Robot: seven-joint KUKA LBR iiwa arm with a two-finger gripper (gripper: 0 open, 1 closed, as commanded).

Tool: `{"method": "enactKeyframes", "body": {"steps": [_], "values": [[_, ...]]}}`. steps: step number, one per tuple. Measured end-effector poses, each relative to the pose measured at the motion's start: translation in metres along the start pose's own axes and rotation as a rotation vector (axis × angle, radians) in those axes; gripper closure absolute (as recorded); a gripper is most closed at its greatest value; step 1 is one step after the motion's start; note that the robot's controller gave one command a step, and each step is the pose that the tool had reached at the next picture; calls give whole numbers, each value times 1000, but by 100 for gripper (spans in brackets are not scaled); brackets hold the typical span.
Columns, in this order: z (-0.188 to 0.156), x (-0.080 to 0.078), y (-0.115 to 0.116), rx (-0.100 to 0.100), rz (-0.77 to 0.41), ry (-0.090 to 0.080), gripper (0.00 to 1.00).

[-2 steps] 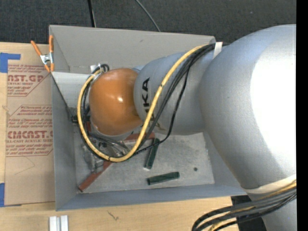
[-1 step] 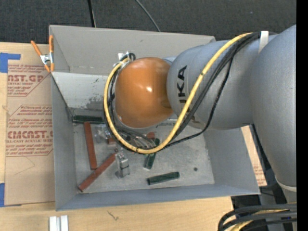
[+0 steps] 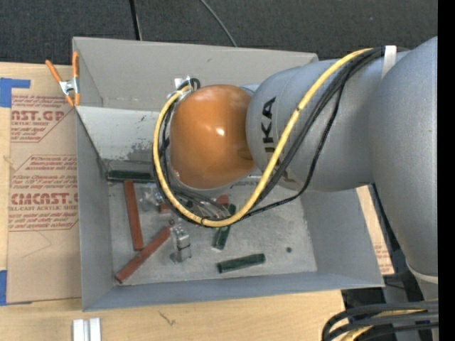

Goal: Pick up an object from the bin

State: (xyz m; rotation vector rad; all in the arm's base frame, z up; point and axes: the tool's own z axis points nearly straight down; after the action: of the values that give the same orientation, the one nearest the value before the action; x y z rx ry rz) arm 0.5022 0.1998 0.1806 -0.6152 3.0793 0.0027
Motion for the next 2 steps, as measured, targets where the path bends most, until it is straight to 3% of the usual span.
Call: {"method": "enactKeyframes", "body": {"steps": [1, 2], "values": [[40, -13, -4, 2, -79, -6, 0], [105, -30, -18, 0, -52, -11, 100]]}}
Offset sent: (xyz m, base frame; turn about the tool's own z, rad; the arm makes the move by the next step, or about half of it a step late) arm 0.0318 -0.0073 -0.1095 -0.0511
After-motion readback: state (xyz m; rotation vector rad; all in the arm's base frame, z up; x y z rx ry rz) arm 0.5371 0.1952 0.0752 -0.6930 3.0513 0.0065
